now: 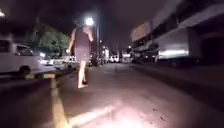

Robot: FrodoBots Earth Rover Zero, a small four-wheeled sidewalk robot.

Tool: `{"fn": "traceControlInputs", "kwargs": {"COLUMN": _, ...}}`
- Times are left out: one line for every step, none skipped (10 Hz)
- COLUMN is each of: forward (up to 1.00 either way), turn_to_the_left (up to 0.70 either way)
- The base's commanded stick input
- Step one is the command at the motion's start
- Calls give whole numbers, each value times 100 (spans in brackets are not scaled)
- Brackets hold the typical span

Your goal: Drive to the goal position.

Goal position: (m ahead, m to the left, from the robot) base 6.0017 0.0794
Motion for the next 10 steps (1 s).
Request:
{"fn": "traceControlInputs", "kwargs": {"forward": 100, "turn_to_the_left": 0}}
{"fn": "traceControlInputs", "kwargs": {"forward": 100, "turn_to_the_left": 0}}
{"fn": "traceControlInputs", "kwargs": {"forward": 100, "turn_to_the_left": 0}}
{"fn": "traceControlInputs", "kwargs": {"forward": 100, "turn_to_the_left": 0}}
{"fn": "traceControlInputs", "kwargs": {"forward": 100, "turn_to_the_left": 0}}
{"fn": "traceControlInputs", "kwargs": {"forward": 100, "turn_to_the_left": -22}}
{"fn": "traceControlInputs", "kwargs": {"forward": 100, "turn_to_the_left": -40}}
{"fn": "traceControlInputs", "kwargs": {"forward": 100, "turn_to_the_left": -31}}
{"fn": "traceControlInputs", "kwargs": {"forward": 100, "turn_to_the_left": -7}}
{"fn": "traceControlInputs", "kwargs": {"forward": 100, "turn_to_the_left": 0}}
